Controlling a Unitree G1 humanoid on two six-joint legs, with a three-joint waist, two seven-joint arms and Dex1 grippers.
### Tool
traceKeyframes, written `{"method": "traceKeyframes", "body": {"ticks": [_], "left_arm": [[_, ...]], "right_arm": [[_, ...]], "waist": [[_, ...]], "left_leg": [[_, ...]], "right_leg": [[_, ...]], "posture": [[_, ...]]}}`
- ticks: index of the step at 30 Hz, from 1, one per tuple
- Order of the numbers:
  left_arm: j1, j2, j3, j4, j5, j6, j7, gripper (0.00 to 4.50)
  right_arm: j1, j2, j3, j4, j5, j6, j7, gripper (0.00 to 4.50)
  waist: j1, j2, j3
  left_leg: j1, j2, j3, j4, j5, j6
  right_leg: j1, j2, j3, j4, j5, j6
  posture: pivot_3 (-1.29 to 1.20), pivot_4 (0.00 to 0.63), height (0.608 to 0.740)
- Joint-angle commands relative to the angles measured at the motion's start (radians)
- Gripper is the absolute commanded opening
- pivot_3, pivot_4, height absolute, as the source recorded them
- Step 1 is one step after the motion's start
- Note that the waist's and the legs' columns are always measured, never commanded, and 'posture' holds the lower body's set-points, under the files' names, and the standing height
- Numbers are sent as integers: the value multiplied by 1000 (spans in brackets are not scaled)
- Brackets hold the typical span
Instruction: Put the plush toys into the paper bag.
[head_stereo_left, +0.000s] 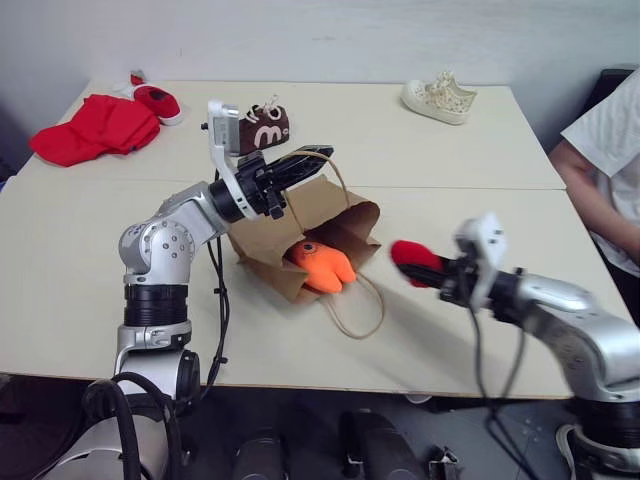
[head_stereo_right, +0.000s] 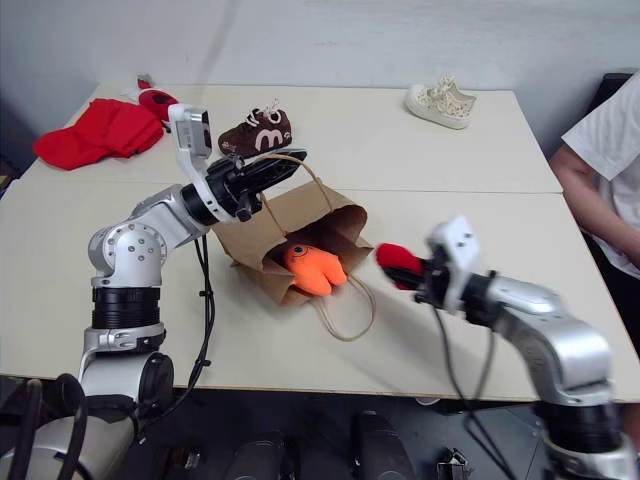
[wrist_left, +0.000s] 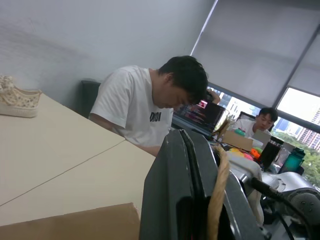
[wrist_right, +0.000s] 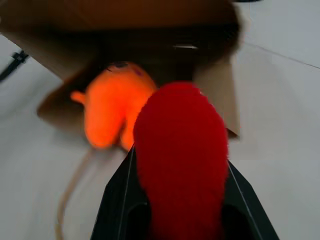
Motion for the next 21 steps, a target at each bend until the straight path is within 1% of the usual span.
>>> {"method": "traceKeyframes", "body": {"ticks": [1, 3, 5, 9, 11, 12, 15, 17, 18, 21], "left_arm": [[-25, 24, -1, -6, -16, 12, -39, 0], [-26, 20, -7, -9, -13, -2, -55, 0], [-29, 9, 3, -19, -34, 6, -54, 0], [-16, 3, 7, -41, -59, 23, -67, 0], [-9, 2, 9, -50, -74, 34, -74, 0], [-7, 1, 9, -52, -79, 37, -76, 0], [-2, 1, 9, -54, -81, 37, -77, 0], [2, 3, 9, -56, -81, 37, -79, 0], [3, 5, 11, -56, -83, 38, -80, 0], [8, 6, 19, -58, -85, 35, -73, 0]], "right_arm": [[-99, 102, 81, 13, -21, 40, -98, 627], [-168, 181, 124, 97, -73, 25, -151, 627], [-226, 256, 140, 196, -116, 10, -203, 627], [-327, 347, 173, 394, -213, -69, -245, 627], [-373, 394, 162, 527, -268, -151, -281, 627], [-392, 413, 155, 587, -286, -184, -288, 627], [-429, 467, 101, 710, -303, -274, -322, 627], [-445, 480, 93, 733, -294, -279, -291, 1362], [-450, 489, 88, 728, -288, -287, -284, 1644], [-440, 498, 75, 674, -257, -256, -259, 2717]], "waist": [[-2, 0, 0], [-3, 0, 0], [-5, 0, 0], [-6, 0, 0], [-8, -1, 0], [-11, -1, 0], [-19, -1, 0], [-27, -1, 0], [-30, -1, 0], [-34, -1, 0]], "left_leg": [[0, 0, 0, 0, 0, 0], [-1, 0, 0, 1, 0, 0], [-2, 0, 0, 1, 0, 1], [-5, 0, -1, 2, 0, 1], [-11, -1, -1, 3, 0, 2], [-15, -1, -1, 5, 0, 2], [-16, 0, -1, 5, 0, 2], [-16, 0, -1, 5, 0, 2], [-16, 0, -1, 5, 0, 2], [-16, 0, -1, 4, 0, 2]], "right_leg": [[0, -1, -1, 0, 0, 0], [-1, -1, -2, 0, 0, 0], [-1, -2, -2, 1, 0, -1], [-4, -2, -3, 1, -1, -1], [-11, -3, -3, 4, -1, -1], [-15, -3, -3, 9, 0, -1], [-16, -3, -4, 11, 0, -1], [-16, -3, -4, 11, 0, -1], [-16, -3, -4, 11, 0, -1], [-16, -3, -4, 11, -1, -1]], "posture": [[0, 150, 740], [0, 150, 740], [0, 150, 740], [0, 150, 740], [0, 150, 740], [0, 150, 740], [0, 150, 740], [0, 150, 740], [0, 150, 740], [0, 150, 740]]}}
